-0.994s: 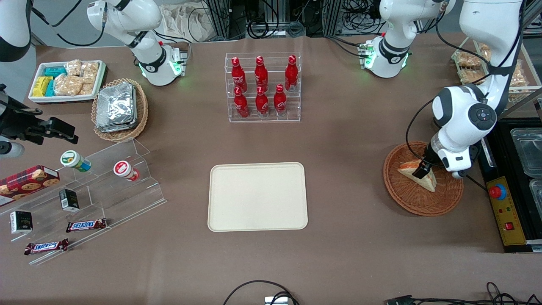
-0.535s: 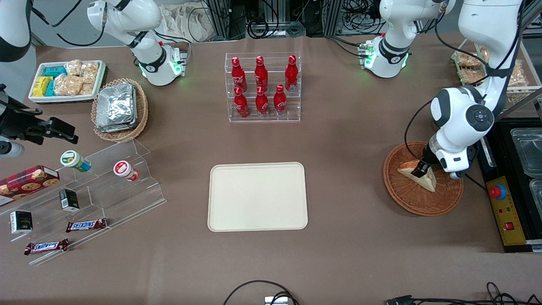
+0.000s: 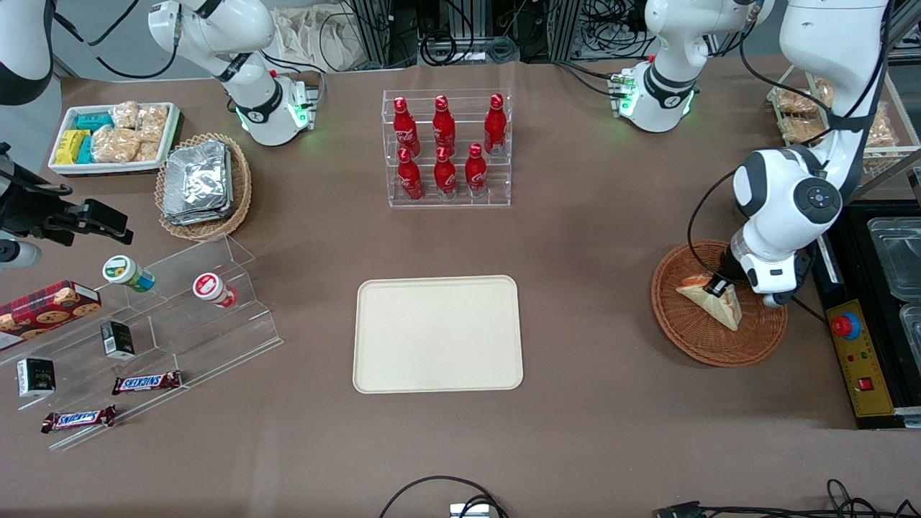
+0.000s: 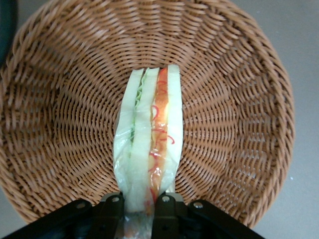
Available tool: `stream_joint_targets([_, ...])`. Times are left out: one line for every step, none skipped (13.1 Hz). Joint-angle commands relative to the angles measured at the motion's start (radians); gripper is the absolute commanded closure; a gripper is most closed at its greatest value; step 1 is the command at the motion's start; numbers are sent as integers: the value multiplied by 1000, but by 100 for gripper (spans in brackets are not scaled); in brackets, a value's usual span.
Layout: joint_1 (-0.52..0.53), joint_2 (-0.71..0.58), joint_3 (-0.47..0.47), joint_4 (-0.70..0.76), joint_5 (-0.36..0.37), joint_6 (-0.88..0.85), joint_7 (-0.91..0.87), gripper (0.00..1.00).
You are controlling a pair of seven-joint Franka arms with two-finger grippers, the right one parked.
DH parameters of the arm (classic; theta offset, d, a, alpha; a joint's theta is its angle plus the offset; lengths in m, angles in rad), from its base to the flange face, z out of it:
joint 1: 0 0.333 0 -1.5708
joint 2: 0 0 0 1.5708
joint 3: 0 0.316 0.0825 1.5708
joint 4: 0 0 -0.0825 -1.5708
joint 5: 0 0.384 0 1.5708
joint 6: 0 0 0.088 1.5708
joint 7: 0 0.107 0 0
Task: Place sandwich from basket to tray
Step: 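Lift the sandwich up out of the basket with the left gripper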
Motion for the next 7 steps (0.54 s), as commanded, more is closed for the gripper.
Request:
stream_joint_targets([-1,-60,-1,42,12,-105,101,85])
stream_joint_targets([-3,-71,-3,65,12,-139,142,85])
stream_joint_targets([-3,-77,-3,90,12,-180,200,85])
stream_joint_targets([-3,-80,-3,119,12,-217,254,85])
stream_joint_targets([-4,-83,-4,142,12,-246,301,85])
stream_joint_targets([-17,-83,-10,171,12,-266,337,85])
stream_joint_targets([-27,-80,-10,202,14,-287,352,85])
